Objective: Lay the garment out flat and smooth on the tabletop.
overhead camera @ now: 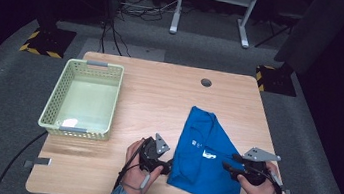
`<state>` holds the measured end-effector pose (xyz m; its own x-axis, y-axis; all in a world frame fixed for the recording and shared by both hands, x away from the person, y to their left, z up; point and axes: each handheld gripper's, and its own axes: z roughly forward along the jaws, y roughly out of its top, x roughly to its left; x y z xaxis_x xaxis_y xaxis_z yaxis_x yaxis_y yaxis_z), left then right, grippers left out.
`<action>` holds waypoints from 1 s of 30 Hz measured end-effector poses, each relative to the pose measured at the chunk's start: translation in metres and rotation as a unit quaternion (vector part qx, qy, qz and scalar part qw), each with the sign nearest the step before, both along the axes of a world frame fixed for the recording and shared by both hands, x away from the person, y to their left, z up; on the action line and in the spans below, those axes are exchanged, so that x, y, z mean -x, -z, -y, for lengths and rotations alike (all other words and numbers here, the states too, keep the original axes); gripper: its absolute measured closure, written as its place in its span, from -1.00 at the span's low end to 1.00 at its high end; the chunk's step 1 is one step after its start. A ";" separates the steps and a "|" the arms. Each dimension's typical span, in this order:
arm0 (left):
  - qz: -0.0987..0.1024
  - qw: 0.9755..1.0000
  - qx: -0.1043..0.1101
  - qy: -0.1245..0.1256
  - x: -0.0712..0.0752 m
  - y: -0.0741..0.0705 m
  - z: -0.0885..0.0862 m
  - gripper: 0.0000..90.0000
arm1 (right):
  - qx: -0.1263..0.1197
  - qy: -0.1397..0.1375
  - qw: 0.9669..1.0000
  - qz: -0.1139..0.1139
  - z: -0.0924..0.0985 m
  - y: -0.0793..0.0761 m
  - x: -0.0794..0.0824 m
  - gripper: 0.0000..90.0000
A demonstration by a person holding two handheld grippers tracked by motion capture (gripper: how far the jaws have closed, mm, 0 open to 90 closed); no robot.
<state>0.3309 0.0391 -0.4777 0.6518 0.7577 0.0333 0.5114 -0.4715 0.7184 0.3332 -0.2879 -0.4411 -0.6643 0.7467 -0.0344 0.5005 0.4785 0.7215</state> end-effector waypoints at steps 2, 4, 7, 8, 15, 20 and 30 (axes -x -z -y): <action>0.000 1.000 0.000 -0.002 0.001 0.000 -0.002 -0.58 | 0.002 -0.005 1.000 0.000 -0.003 0.001 -0.004 0.07; 0.000 1.000 0.001 -0.004 0.002 0.000 -0.005 -0.58 | 0.005 -0.009 1.000 -0.001 -0.006 0.002 -0.008 0.07; -0.001 1.000 0.002 -0.007 0.004 0.000 -0.010 -0.59 | 0.005 -0.013 1.000 -0.004 -0.011 0.004 -0.013 0.07; -0.001 1.000 0.003 -0.010 0.005 0.000 -0.011 -0.59 | 0.005 -0.014 1.000 -0.004 -0.012 0.004 -0.015 0.07; 0.001 1.000 0.003 -0.021 0.011 0.000 -0.023 -0.59 | 0.006 -0.021 1.000 -0.006 -0.022 0.009 -0.026 0.07; 0.001 1.000 0.002 -0.027 0.014 0.000 -0.028 -0.59 | 0.009 -0.025 1.000 -0.007 -0.028 0.010 -0.033 0.07; 0.002 0.999 -0.002 -0.037 0.021 0.001 -0.038 -0.59 | 0.023 -0.036 0.999 -0.012 -0.042 0.021 -0.049 0.08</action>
